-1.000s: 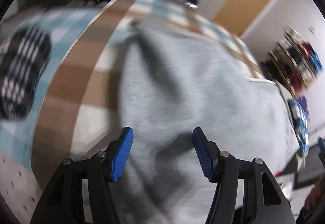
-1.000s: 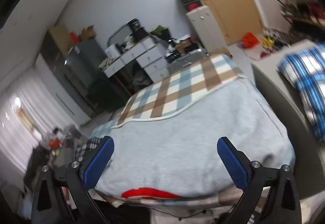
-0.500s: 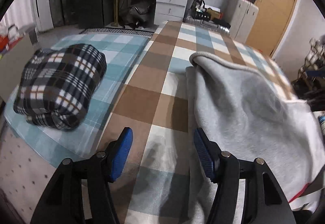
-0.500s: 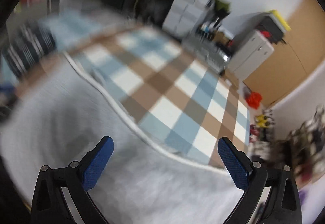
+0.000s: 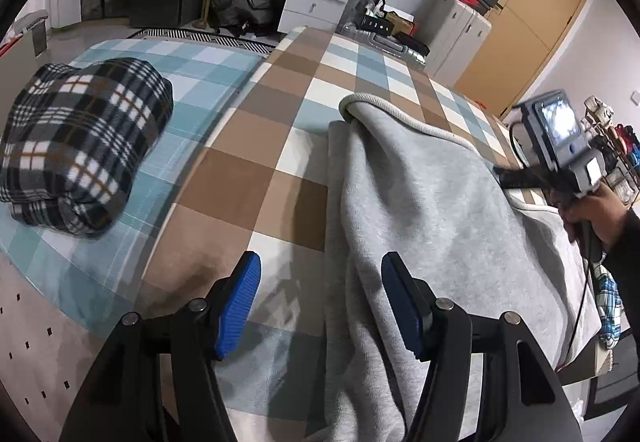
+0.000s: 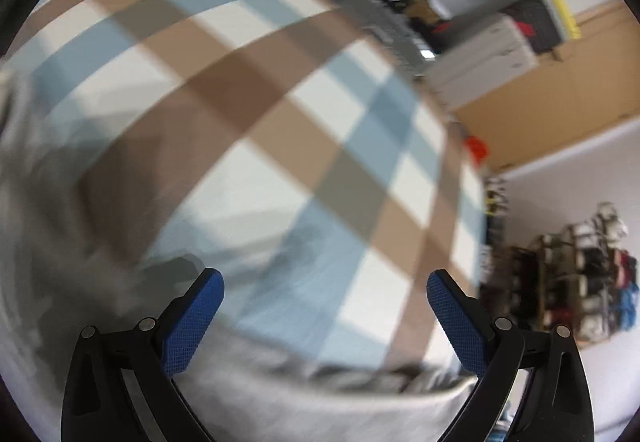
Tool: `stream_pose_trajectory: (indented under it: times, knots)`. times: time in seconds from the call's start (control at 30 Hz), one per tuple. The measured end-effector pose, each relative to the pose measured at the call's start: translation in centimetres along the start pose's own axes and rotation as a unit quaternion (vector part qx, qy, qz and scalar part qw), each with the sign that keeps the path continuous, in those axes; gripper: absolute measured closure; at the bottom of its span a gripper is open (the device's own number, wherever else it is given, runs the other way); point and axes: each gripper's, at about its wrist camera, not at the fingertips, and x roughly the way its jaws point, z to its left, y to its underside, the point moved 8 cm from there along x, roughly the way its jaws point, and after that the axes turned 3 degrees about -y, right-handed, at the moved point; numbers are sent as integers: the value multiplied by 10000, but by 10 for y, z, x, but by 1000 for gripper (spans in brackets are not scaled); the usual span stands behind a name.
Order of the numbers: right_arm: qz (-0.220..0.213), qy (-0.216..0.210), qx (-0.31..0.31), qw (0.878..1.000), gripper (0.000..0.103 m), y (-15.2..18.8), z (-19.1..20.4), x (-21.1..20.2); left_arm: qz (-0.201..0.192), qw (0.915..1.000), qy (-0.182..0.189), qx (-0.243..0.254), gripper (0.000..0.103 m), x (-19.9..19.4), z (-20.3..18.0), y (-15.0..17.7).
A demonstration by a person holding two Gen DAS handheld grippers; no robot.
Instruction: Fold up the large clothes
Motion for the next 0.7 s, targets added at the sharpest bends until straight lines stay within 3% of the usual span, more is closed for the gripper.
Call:
stream_pose_trajectory:
  times: [0.07,0.1,0.2,0.33,0.47,0.57,0.63,0.7]
  knots:
    - [-336,369,447,9978,3,-10,-28,-7,27,10000,1,-89,45,1,3,0]
    - [-435,239,652,9966,3,-11,-36,-10,31,9999,30,-127,45,0,3,0]
    - [-296,-847,877,9921,2,2,-38,-21,10,9998,8,-180,45,-2,5,0]
    - [-405,-1546,220,9869,2,32,-24,-48,52,9997,142,-184,45,-3,-1,3]
    - [-263,-1846,-414,9816,3,54,2,-51,82,9997,178,-136,45,-1,-7,5]
    - [-153,-1712,-796,9819,3,54,19,-40,62,9998,150,-88,45,-2,-8,6]
    - [5,-1847,-867,9790,14,50,28,-26,85,9999,114,-76,45,0,-7,7]
    - [261,-2190,-1023,9700,44,53,41,-22,139,9997,108,-153,45,2,-2,7]
